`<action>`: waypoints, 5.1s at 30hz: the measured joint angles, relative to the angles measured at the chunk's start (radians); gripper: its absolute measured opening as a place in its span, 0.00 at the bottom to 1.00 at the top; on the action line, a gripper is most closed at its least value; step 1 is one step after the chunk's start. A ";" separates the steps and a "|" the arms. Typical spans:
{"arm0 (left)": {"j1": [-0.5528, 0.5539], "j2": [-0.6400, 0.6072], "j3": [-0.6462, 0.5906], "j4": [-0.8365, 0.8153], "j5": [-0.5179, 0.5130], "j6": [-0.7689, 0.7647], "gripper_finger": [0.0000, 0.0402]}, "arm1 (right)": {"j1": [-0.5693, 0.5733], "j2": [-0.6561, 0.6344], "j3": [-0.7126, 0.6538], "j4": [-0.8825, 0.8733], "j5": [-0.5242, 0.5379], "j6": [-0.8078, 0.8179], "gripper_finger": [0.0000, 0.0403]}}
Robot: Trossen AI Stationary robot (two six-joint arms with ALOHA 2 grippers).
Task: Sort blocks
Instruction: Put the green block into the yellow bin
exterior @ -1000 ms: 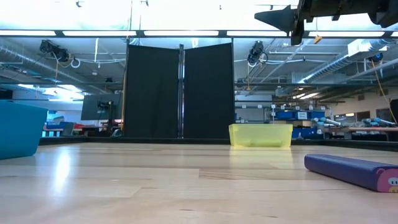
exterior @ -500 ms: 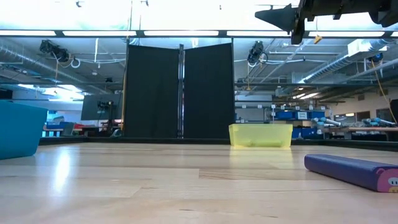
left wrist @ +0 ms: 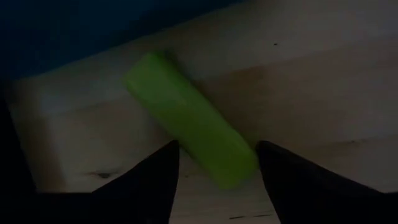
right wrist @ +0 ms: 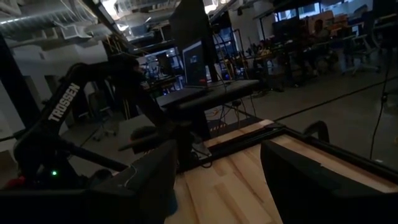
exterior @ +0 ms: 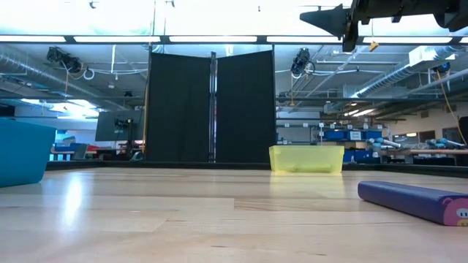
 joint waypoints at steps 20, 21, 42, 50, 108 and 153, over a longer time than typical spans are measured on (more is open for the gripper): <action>-0.008 0.007 0.032 -0.025 -0.058 0.024 0.52 | 0.000 0.000 0.028 -0.010 0.000 -0.016 0.60; -0.008 0.008 0.038 -0.033 -0.061 0.027 0.53 | 0.000 0.000 0.028 -0.010 0.000 -0.017 0.60; 0.028 0.004 0.036 -0.057 -0.056 -0.007 0.82 | -0.002 0.000 0.028 -0.020 0.000 -0.028 0.60; 0.039 0.003 0.034 -0.049 -0.034 -0.023 0.75 | -0.002 0.000 0.028 -0.027 0.000 -0.058 0.60; 0.039 0.000 -0.022 0.045 -0.029 0.001 0.32 | -0.002 0.000 0.028 -0.024 -0.042 -0.068 0.60; 0.085 0.007 0.223 -0.041 -0.449 0.414 0.31 | -0.002 0.000 0.028 -0.016 -0.018 -0.053 0.60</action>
